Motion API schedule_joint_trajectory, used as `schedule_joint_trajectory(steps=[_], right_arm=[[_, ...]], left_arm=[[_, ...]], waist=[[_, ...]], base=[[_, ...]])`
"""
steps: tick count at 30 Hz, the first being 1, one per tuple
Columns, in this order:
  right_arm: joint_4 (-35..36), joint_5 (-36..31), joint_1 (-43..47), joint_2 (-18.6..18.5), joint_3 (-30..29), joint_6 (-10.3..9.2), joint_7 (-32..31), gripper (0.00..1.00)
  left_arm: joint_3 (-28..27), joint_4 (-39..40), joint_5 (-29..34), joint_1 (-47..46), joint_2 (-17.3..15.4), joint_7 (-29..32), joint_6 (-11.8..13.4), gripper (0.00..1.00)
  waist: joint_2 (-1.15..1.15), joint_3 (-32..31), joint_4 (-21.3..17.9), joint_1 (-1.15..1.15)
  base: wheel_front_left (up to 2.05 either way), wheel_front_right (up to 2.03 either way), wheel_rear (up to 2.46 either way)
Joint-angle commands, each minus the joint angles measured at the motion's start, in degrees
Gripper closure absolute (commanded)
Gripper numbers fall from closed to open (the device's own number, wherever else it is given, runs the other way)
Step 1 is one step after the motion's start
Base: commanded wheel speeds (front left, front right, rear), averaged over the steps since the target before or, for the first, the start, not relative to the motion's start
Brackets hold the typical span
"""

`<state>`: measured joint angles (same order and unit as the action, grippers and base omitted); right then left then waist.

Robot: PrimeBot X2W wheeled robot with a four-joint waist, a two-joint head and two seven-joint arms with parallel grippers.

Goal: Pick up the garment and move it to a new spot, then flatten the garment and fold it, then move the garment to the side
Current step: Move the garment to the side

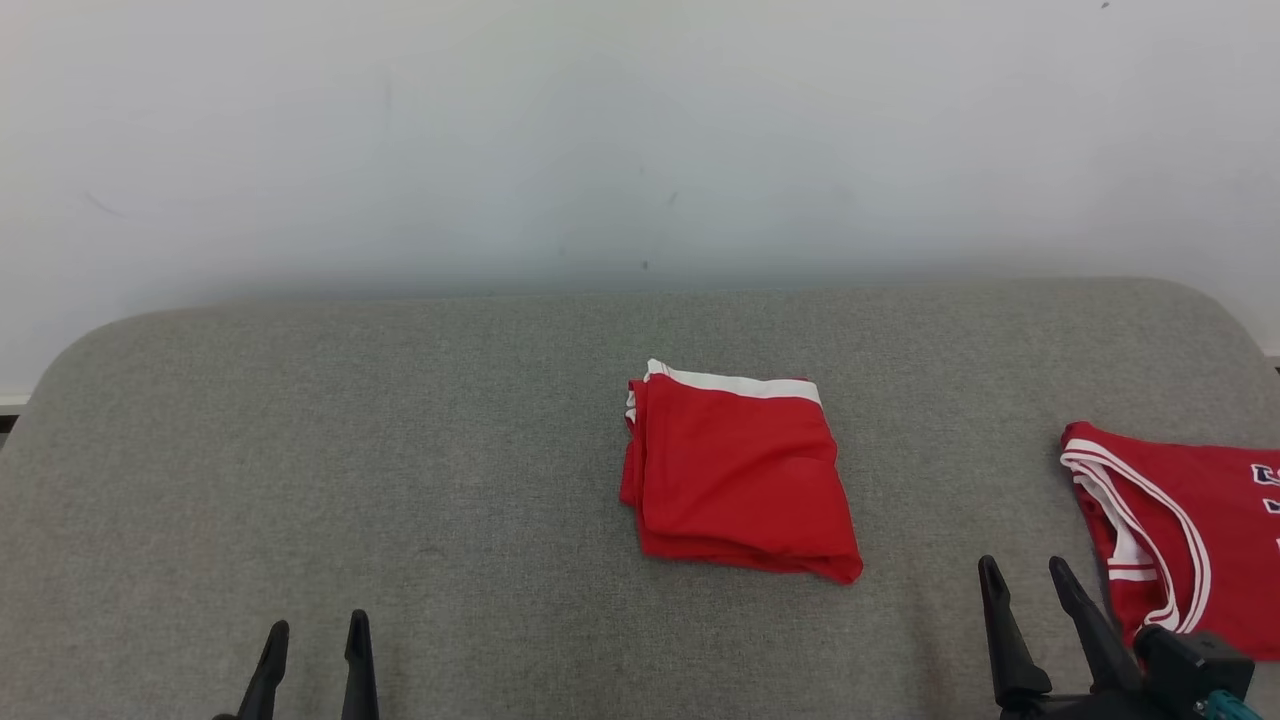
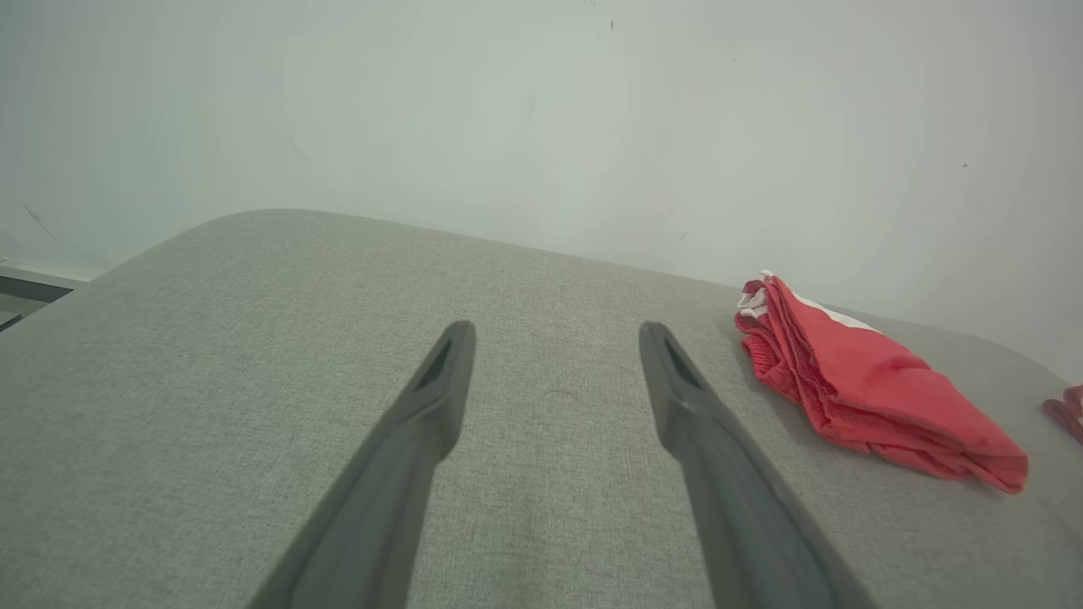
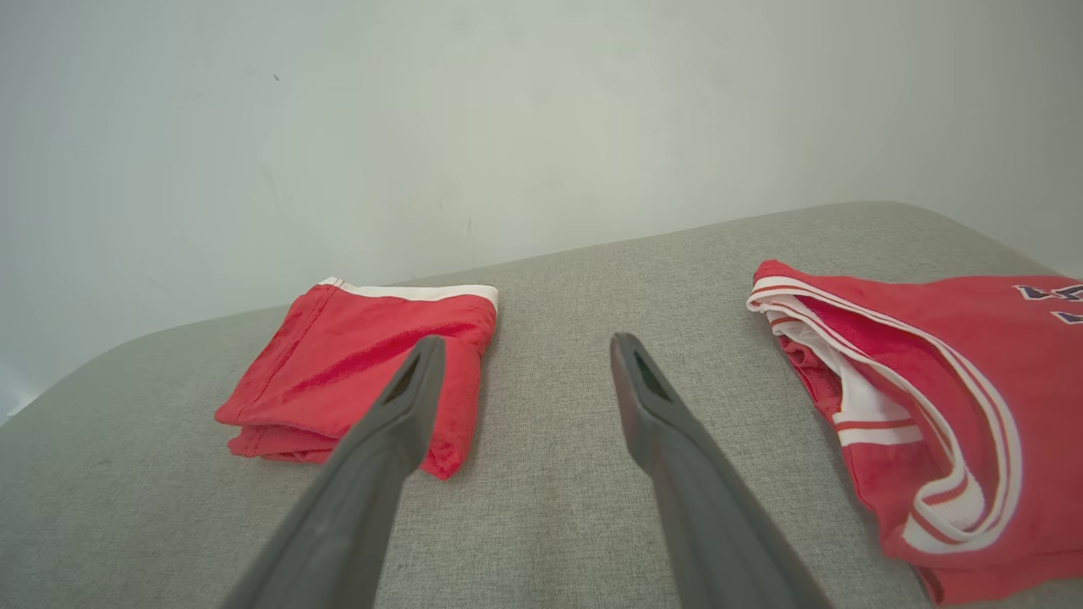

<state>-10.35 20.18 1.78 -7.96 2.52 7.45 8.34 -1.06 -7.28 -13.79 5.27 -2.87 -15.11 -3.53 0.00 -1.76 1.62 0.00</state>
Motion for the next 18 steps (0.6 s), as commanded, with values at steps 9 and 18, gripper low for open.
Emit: schedule_joint_trajectory(steps=[9,18], right_arm=[[-1.3,1.1,-3.7,0.2,-1.2,0.04,-4.6,0.0],[-8.0,2.1,-19.5,-0.2,-2.9,0.04,-20.3,0.0]], left_arm=[[0.8,0.5,-1.1,1.0,0.0,0.0,0.6,0.0],[2.8,2.2,-2.0,-2.4,0.0,0.0,0.9,0.0]], waist=[[0.0,0.7,2.3,0.0],[0.0,7.0,6.6,0.0]], base=[[0.0,0.0,0.0],[0.0,0.0,0.0]])
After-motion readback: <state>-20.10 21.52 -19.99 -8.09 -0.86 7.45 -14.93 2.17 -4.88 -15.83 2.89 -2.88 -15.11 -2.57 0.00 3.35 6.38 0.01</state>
